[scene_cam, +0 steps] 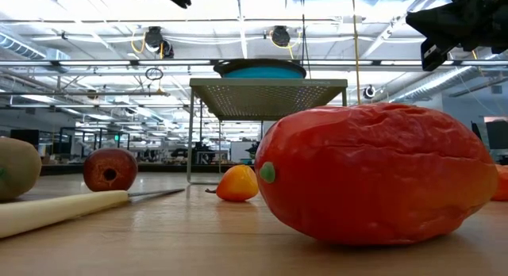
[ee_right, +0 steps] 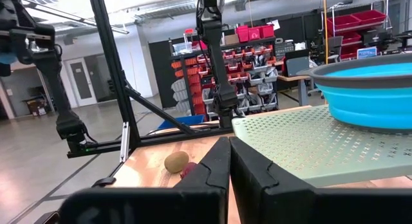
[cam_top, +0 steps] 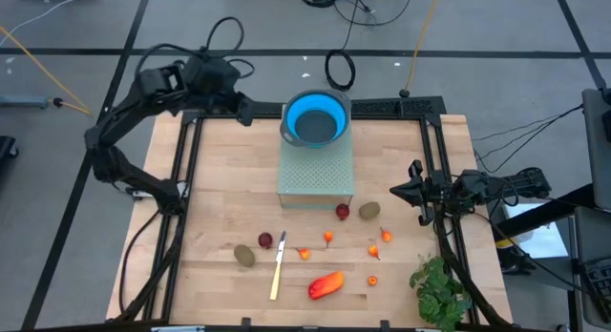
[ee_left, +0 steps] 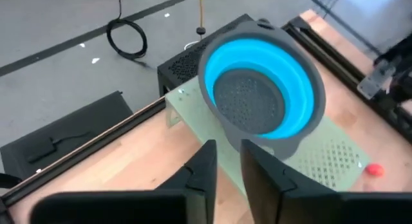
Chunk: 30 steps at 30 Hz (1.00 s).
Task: Pick & Place Fruit
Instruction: Put the mango into the blue strainer bowl on the shelf
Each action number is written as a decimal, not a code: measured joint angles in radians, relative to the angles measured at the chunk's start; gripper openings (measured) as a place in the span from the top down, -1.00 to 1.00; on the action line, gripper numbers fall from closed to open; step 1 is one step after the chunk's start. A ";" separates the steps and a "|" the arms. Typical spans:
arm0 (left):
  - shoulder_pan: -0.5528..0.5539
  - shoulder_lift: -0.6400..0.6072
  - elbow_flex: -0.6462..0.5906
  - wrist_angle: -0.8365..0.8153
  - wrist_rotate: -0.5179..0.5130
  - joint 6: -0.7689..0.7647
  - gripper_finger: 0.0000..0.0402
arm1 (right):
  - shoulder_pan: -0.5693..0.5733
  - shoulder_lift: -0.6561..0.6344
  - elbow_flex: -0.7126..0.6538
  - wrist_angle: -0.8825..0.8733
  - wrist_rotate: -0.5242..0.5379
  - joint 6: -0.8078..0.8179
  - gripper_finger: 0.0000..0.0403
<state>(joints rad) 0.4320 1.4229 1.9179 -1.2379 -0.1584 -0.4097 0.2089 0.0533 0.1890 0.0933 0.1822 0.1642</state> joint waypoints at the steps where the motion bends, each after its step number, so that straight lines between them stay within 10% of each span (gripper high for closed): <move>1: -0.009 0.001 0.000 -0.008 0.000 0.009 0.78 | 0.000 0.000 0.000 0.000 0.000 0.000 0.98; 30: -0.118 0.001 -0.015 -0.094 -0.009 0.009 0.99 | 0.000 0.000 0.000 0.000 -0.001 0.000 0.98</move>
<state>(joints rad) 0.3144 1.4235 1.9029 -1.3315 -0.1679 -0.4009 0.2085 0.0535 0.1888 0.0933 0.1814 0.1642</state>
